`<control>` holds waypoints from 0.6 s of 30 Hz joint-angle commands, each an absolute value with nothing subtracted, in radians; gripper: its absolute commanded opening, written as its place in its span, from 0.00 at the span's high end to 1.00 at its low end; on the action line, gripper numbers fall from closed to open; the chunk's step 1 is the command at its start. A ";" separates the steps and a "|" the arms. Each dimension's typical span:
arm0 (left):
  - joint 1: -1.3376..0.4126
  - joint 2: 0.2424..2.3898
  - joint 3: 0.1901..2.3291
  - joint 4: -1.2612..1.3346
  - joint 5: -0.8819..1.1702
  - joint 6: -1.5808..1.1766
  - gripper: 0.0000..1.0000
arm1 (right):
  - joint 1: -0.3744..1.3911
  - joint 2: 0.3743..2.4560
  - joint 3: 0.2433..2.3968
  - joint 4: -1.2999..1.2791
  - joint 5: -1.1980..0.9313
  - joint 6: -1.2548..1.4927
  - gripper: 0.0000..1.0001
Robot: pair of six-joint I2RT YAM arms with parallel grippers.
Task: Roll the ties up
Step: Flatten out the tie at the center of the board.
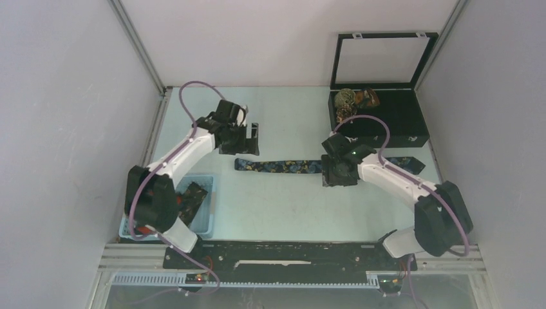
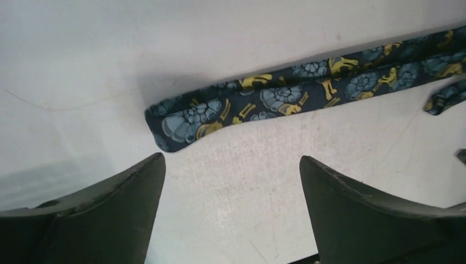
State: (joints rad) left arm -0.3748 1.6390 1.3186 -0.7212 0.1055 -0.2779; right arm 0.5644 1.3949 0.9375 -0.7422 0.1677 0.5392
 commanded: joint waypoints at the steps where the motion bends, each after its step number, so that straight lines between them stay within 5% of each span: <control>1: -0.373 1.494 1.141 -0.531 0.110 -0.398 0.01 | 0.577 1.501 1.018 -0.690 0.158 0.466 0.36; 7: -0.361 1.355 0.942 -0.374 0.075 -0.536 0.00 | 0.580 1.645 1.077 -0.697 0.163 0.421 0.39; 15: -0.370 1.308 0.843 -0.311 0.026 -0.548 0.00 | 0.570 1.736 1.116 -0.705 0.179 0.413 0.63; 18: -0.381 1.288 0.797 -0.278 0.004 -0.536 0.00 | 0.566 1.756 1.121 -0.691 0.173 0.414 0.61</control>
State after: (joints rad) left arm -0.3691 1.3384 0.8387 -0.3630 0.0486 -0.5266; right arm 0.5724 1.7317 1.0767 -0.7101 0.1619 0.4282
